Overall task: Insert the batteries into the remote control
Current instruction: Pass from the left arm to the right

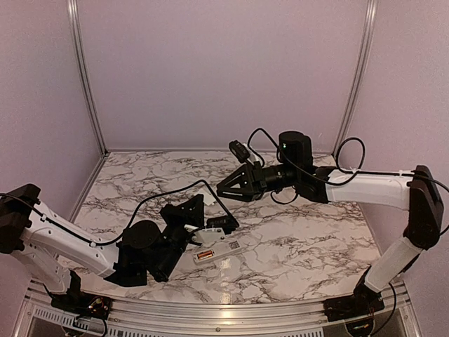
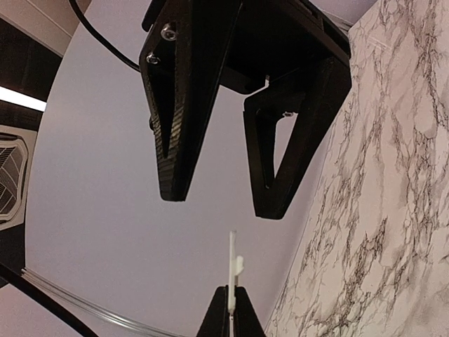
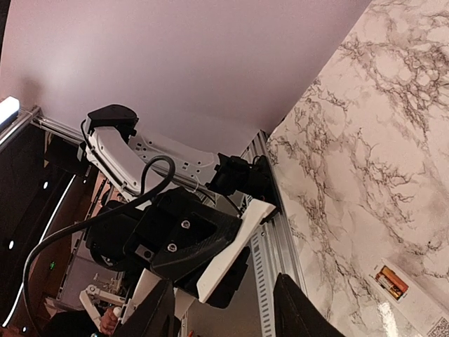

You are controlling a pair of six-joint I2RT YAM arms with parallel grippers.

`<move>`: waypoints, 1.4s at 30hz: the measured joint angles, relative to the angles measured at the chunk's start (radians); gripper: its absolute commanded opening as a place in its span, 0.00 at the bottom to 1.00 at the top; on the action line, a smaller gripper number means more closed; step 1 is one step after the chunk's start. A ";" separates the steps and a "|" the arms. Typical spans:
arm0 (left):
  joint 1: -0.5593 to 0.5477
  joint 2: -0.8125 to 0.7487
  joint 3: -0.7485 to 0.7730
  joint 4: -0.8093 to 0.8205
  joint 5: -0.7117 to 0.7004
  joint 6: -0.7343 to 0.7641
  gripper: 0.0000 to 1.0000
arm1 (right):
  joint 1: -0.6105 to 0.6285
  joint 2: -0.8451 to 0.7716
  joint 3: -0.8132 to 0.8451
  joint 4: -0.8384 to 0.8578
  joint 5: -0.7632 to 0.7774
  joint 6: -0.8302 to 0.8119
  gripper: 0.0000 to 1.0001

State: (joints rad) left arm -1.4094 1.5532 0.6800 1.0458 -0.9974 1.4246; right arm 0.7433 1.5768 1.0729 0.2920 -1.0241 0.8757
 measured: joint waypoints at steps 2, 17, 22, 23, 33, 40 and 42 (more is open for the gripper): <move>-0.002 0.000 0.000 0.003 -0.002 0.005 0.00 | 0.006 0.005 0.007 -0.012 0.000 -0.007 0.44; -0.006 0.034 0.000 0.060 -0.034 0.087 0.00 | 0.056 0.036 0.026 -0.035 0.001 -0.012 0.12; -0.006 0.044 -0.001 0.088 -0.046 0.110 0.00 | 0.056 0.045 0.013 0.007 0.000 0.039 0.00; -0.007 0.046 -0.002 0.089 -0.050 0.115 0.00 | 0.056 0.047 0.008 0.017 -0.001 0.055 0.00; -0.009 0.058 -0.023 0.133 -0.054 0.148 0.52 | 0.057 0.054 -0.003 0.071 -0.008 0.097 0.00; -0.010 -0.079 -0.052 -0.092 -0.014 -0.019 0.68 | 0.008 0.044 0.005 -0.020 -0.015 0.007 0.00; -0.009 -0.165 -0.046 -0.224 0.016 -0.130 0.72 | -0.030 0.040 0.020 -0.085 -0.012 -0.045 0.00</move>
State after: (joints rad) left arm -1.4181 1.3884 0.6338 0.8223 -0.9813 1.2945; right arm 0.7136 1.6173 1.0931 0.2066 -1.0363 0.8307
